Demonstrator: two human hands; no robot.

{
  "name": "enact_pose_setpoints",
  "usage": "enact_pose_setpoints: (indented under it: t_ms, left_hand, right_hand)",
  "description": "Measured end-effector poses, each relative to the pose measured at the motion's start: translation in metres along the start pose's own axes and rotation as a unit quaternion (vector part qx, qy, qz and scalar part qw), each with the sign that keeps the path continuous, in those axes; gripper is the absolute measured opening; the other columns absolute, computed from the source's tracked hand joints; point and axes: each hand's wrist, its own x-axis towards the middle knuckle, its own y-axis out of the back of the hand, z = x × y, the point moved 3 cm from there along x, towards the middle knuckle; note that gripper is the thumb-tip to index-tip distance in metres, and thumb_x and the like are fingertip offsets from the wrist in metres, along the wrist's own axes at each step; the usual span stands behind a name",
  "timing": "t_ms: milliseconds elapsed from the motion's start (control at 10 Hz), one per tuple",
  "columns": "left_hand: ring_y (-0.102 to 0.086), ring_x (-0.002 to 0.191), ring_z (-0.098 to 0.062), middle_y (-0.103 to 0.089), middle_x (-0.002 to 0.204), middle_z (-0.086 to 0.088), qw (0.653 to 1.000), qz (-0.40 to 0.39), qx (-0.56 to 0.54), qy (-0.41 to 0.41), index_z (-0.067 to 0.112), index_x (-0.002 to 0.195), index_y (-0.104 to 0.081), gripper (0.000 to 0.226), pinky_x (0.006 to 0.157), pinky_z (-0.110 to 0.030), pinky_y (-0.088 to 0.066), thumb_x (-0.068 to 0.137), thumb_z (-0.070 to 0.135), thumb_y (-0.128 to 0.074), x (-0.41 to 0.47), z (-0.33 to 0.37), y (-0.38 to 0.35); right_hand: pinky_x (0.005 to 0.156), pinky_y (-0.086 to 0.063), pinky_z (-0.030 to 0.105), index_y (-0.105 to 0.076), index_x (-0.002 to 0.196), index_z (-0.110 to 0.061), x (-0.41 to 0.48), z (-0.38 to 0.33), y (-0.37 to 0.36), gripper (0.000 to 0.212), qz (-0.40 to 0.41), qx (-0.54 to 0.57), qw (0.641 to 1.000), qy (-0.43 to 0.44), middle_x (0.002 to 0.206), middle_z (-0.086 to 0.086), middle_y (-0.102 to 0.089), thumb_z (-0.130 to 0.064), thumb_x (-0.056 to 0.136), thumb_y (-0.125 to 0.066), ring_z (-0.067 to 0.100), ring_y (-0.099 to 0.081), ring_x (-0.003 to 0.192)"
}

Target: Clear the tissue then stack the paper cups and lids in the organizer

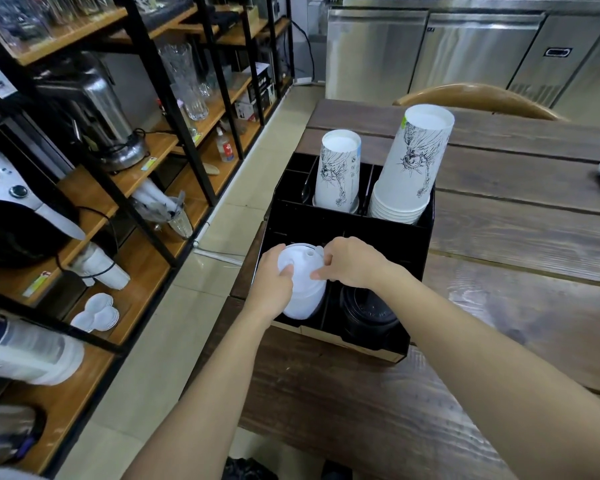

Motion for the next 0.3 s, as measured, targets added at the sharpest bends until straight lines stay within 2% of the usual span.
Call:
enact_pose_setpoints:
  t_ms: [100,200,300]
  left_hand:
    - [-0.034,0.136,-0.021,-0.033,0.151,-0.003,1.000,-0.002,0.008,-0.003,0.017,0.145,-0.029,0.047,0.103,-0.027,-0.030,0.099,0.014,-0.036,0.0015,-0.0005,0.0008]
    - [-0.034,0.137,-0.021,-0.034,0.151,-0.003,1.000,0.002,0.000,-0.005,0.017,0.145,-0.028,0.049,0.108,-0.032,-0.031,0.098,0.015,-0.039,0.0018,-0.0034,0.0007]
    - [-0.035,0.137,-0.019,-0.036,0.151,-0.002,0.998,0.044,-0.050,0.008,0.018,0.144,-0.031,0.051,0.109,-0.035,-0.032,0.095,0.017,-0.046,0.0019,-0.0048,0.0048]
  right_hand:
    - [0.058,-0.038,0.031,-0.042,0.063,-0.016,-0.0030,0.0000,0.0001,0.037,-0.009,-0.006,1.000,-0.005,0.064,-0.001,-0.049,-0.040,0.078,-0.066,0.022,-0.051,0.067]
    - [0.064,-0.039,0.032,-0.050,0.078,-0.012,-0.0067,-0.0040,0.0007,0.034,0.006,-0.032,0.999,0.017,0.080,0.002,-0.055,-0.043,0.081,-0.061,0.025,-0.055,0.078]
    - [0.069,-0.045,0.036,-0.055,0.099,-0.005,-0.0121,-0.0031,0.0087,0.045,0.075,0.010,0.997,0.011,0.087,0.008,-0.061,-0.047,0.086,-0.054,0.029,-0.060,0.084]
